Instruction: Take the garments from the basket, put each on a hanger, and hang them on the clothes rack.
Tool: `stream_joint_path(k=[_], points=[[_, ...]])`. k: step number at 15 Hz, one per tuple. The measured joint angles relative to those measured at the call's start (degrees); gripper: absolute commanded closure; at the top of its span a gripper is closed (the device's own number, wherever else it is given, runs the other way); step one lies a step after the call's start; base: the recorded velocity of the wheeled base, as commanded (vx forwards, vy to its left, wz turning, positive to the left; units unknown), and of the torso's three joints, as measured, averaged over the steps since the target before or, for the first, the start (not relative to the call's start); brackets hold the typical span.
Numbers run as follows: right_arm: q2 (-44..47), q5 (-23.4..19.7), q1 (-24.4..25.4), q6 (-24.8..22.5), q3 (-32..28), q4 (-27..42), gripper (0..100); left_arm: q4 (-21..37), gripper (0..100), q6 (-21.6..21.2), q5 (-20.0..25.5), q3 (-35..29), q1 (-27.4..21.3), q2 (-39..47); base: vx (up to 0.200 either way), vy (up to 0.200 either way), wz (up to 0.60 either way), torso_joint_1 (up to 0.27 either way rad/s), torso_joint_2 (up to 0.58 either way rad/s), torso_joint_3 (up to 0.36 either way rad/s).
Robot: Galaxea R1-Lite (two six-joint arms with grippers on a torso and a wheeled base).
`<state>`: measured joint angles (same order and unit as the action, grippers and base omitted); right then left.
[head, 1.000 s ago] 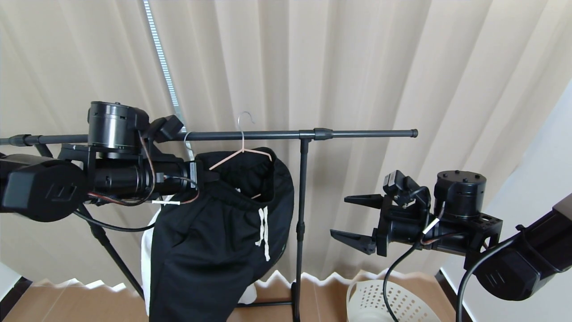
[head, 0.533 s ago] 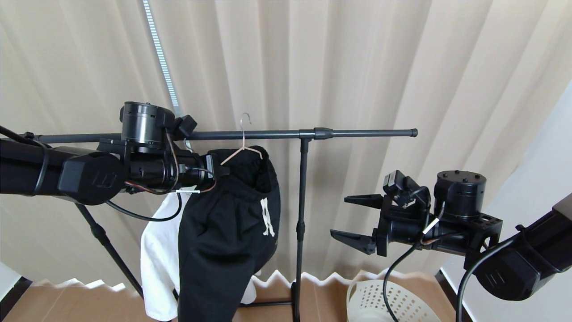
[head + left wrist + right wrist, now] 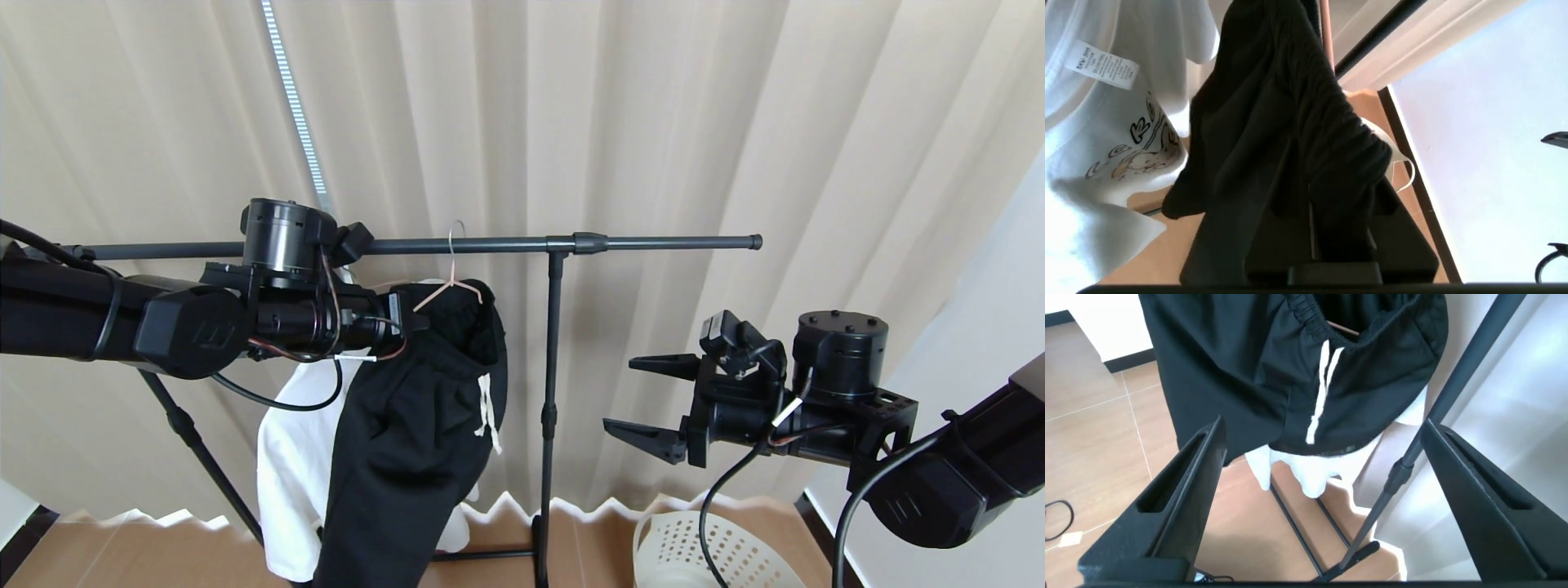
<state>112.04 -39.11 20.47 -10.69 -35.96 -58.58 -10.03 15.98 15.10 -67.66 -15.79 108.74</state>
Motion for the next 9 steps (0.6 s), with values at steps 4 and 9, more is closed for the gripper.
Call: stream_joint_path(k=[4, 9], points=[[0.0, 0.0, 0.0, 0.0, 0.1, 0.0, 0, 0.0, 100, 0.0, 0.0, 0.3, -0.1, 0.0, 0.0, 0.0, 0.0, 0.0, 0.0, 0.0], [0.0, 0.0, 0.0, 0.0, 0.1, 0.0, 0, -0.1, 0, -0.1, -1.6, 0.3, -0.1, -0.1, 0.0, 0.0, 0.0, 0.0, 0.0, 0.0]])
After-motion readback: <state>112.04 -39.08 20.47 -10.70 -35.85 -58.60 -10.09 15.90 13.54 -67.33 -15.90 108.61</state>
